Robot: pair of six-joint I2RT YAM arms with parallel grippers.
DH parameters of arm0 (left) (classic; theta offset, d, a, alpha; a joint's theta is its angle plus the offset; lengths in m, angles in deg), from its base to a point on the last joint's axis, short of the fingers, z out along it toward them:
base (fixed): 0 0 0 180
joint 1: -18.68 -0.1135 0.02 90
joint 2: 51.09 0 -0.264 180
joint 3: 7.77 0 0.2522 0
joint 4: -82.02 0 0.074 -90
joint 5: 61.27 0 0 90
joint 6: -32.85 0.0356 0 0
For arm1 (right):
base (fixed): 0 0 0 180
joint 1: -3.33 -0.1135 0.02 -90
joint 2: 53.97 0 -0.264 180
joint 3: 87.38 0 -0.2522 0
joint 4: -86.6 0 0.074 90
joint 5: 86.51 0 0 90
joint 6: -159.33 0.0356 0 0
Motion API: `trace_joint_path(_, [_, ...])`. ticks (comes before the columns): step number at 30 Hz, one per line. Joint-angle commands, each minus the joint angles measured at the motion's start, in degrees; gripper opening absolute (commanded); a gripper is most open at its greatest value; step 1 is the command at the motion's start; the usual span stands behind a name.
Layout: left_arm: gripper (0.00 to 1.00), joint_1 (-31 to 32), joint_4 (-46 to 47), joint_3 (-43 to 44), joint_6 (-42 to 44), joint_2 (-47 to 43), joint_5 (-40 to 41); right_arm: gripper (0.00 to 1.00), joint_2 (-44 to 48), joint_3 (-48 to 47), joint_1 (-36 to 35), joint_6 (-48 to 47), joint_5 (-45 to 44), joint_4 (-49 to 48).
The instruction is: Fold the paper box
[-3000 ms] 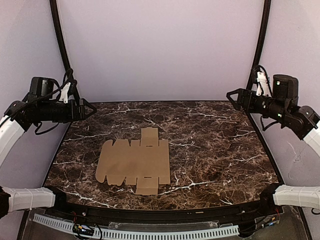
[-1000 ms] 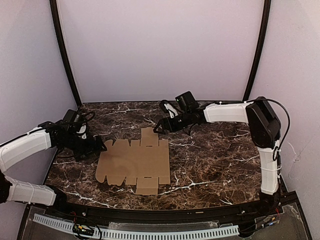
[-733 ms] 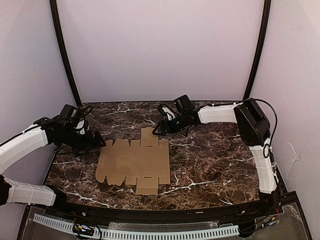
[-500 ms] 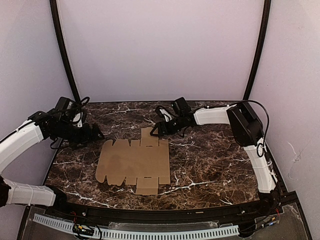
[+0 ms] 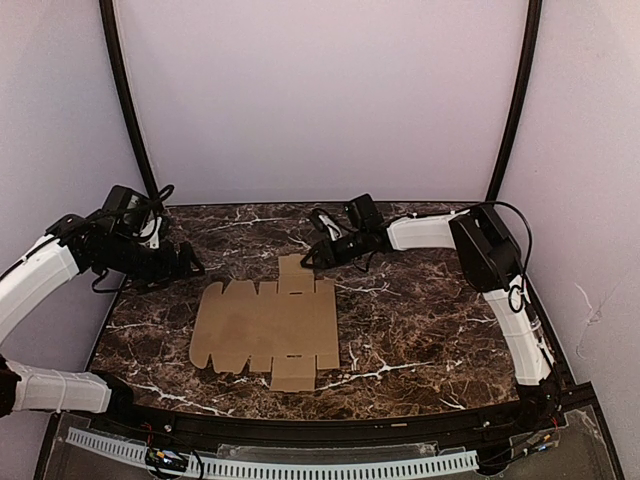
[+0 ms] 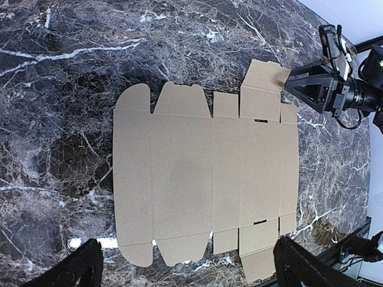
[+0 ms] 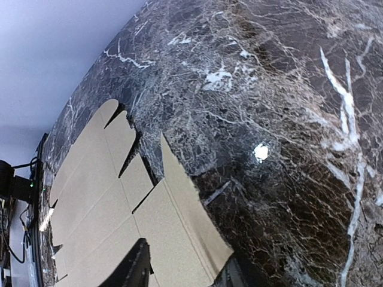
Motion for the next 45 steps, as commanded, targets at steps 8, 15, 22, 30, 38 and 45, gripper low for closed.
trace_joint_path(8, [1.0,0.23,-5.22,5.37,4.35,1.46,0.28,0.0,0.58,0.72,0.25,-3.54,4.45,-3.9])
trace_joint_path(15, [1.0,0.21,-7.8,12.47,9.64,4.54,-4.23,0.0,7.62,3.98,0.11,-6.98,7.83,-3.32])
trace_joint_path(22, [1.0,0.25,-7.84,19.03,16.99,7.96,-9.39,0.0,16.0,6.93,-0.82,-12.57,9.85,2.02])
trace_joint_path(30, [1.0,0.21,-0.75,23.63,23.56,14.11,-15.09,0.0,22.24,6.48,-1.78,-19.1,6.96,10.37])
trace_joint_path(38, [0.93,0.21,4.03,31.71,29.9,23.31,-27.48,0.0,23.46,-0.41,-1.87,-26.57,7.1,23.44])
trace_joint_path(45, [0.93,0.21,0.52,40.45,37.5,30.95,-32.44,0.0,23.82,-5.03,-2.76,-29.38,8.94,29.43])
